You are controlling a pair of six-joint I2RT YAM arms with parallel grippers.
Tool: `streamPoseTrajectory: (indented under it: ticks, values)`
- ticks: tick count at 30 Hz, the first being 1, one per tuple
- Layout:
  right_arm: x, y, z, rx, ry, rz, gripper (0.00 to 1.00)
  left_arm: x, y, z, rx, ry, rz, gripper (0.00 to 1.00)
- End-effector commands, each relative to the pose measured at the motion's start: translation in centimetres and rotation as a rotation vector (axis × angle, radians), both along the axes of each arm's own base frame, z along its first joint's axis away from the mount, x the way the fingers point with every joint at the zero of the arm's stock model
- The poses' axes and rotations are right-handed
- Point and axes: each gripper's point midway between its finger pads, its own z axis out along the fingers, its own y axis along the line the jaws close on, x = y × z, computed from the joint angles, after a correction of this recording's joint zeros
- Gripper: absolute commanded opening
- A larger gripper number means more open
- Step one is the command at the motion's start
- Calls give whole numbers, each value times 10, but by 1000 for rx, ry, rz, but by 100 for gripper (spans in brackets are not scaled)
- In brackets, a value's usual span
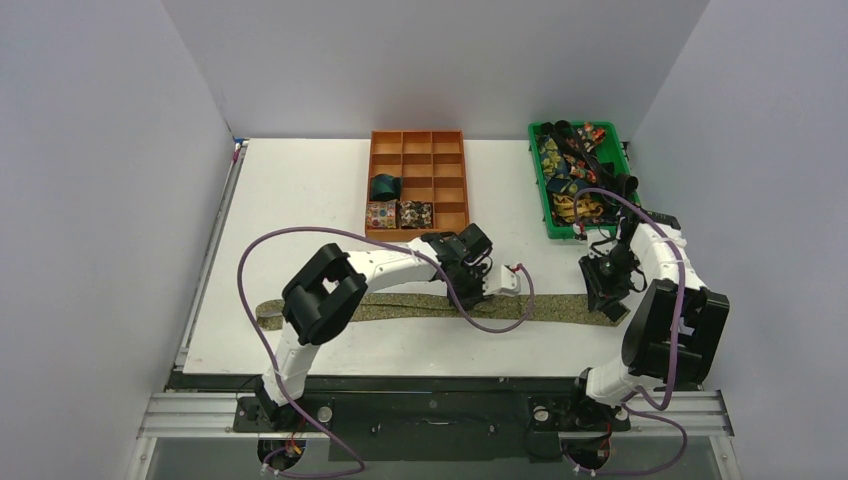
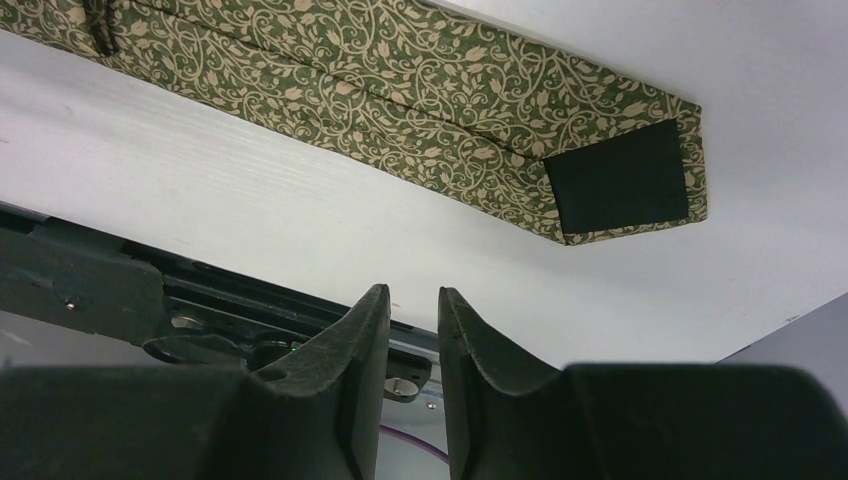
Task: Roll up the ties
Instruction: Flatten out the tie at the center of the board.
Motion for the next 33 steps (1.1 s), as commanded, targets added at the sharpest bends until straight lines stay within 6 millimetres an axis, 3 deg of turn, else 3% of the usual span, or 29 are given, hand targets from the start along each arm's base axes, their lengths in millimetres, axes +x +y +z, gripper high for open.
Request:
streamPoseTrajectory:
  ticks: [1, 5, 19, 33]
  values:
    - [5, -5, 6, -12, -15, 9, 22, 2, -6, 16, -26, -3, 16, 11]
    - [5, -8, -2, -28, 3, -2, 21, 0, -22, 37, -48, -43, 10, 4]
    - [9, -4, -1, 36, 15, -80, 18, 25, -36, 37, 119, -388, 154, 0]
    - [9, -2, 2, 159, 69, -155, 18, 23, -49, 25, 182, -462, 119, 0]
